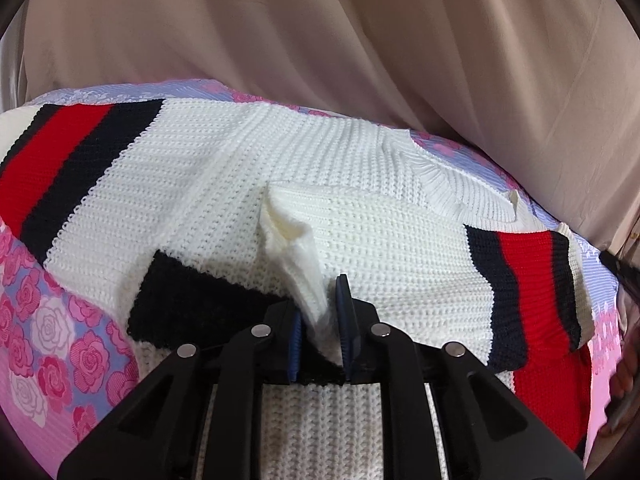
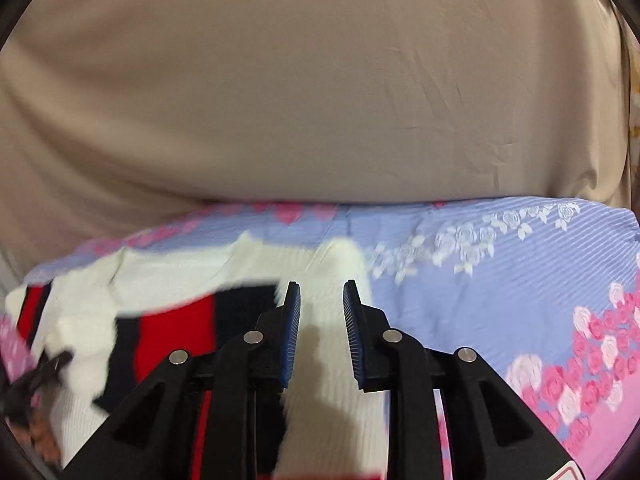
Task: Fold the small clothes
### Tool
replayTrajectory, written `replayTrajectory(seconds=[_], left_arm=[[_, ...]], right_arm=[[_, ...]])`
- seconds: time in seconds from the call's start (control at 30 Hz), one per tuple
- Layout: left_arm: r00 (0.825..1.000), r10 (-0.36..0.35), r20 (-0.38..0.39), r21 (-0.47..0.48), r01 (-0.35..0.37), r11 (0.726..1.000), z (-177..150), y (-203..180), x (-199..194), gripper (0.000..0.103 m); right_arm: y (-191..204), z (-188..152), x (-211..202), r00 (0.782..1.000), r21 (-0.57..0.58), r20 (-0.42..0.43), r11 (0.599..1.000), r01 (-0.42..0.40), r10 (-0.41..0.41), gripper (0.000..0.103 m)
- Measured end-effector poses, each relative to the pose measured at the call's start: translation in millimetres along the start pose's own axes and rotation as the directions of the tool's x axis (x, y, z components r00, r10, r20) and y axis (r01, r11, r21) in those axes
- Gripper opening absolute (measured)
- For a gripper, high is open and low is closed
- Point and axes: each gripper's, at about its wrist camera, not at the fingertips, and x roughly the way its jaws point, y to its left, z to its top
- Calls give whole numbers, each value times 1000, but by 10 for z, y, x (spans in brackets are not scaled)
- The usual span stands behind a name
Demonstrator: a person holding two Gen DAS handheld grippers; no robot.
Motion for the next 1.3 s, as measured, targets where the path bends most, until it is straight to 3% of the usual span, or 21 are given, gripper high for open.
replayTrajectory(seconds=[0.03, 0.1, 0.2, 0.3, 0.37, 0.47, 0.5, 0.63, 0.73, 0.83, 0.93, 1.0, 1.1, 1.23, 1.3], left_arm=[[1000, 5, 1, 5, -5, 1000, 0, -8, -4, 15], [1000, 13, 1, 11, -13, 1000, -7, 14, 0, 15], [1000, 15, 5, 8, -15, 1000, -10, 3, -19, 16], [1000, 14, 12, -6, -14, 1000, -25, -12, -34, 16], [1000, 21, 20, -17, -20, 1000, -33, 10, -54, 16], [999, 23, 42, -56, -21, 998, -45, 100, -137, 16], [999, 15, 47, -74, -11, 997, -54, 155, -185, 17], [995, -7, 98, -203, 27, 979, -16, 714, -604, 31], [985, 91, 147, -280, -47, 959, 106, 1262, -933, 44], [949, 264, 172, -368, -187, 911, 301, 1977, -1218, 54], [924, 359, 132, -460, -264, 848, 459, 2596, -1310, 58], [918, 386, 91, -516, -288, 807, 556, 2945, -1285, 58], [925, 377, 51, -558, -287, 779, 704, 3304, -1143, 61], [946, 325, 18, -653, -235, 720, 762, 3635, -873, 62], [946, 324, 27, -676, -221, 703, 737, 3682, -812, 61]], right_arm=[[30, -141, 31, 998, -35, -59, 999, -9, 7, 22], [71, -406, 190, 985, -99, -155, 993, 59, -74, 14], [31, -513, 87, 987, -86, -128, 993, 85, -96, 10], [69, -527, -138, 995, -37, -69, 997, 69, -72, 12], [79, -622, 15, 982, -70, -114, 988, 140, -147, 10], [108, -649, -27, 985, -26, -101, 990, 141, -143, 8], [144, -651, -149, 988, -7, -86, 992, 130, -130, 15], [353, -937, -488, 998, -31, -20, 998, 52, -53, 28], [519, -1152, -524, 998, -49, -66, 999, 9, -12, 28], [584, -1267, -483, 994, -48, -110, 999, -25, 20, 29], [639, -1309, -524, 996, -66, -92, 998, -15, 9, 37], [654, -1354, -522, 996, -75, -85, 997, -28, 22, 41], [742, -1405, -556, 997, -116, -79, 993, -28, 19, 50], [807, -1401, -523, 997, -155, -76, 988, 1, -13, 53], [806, -1403, -522, 997, -155, -76, 988, 12, -24, 56]])
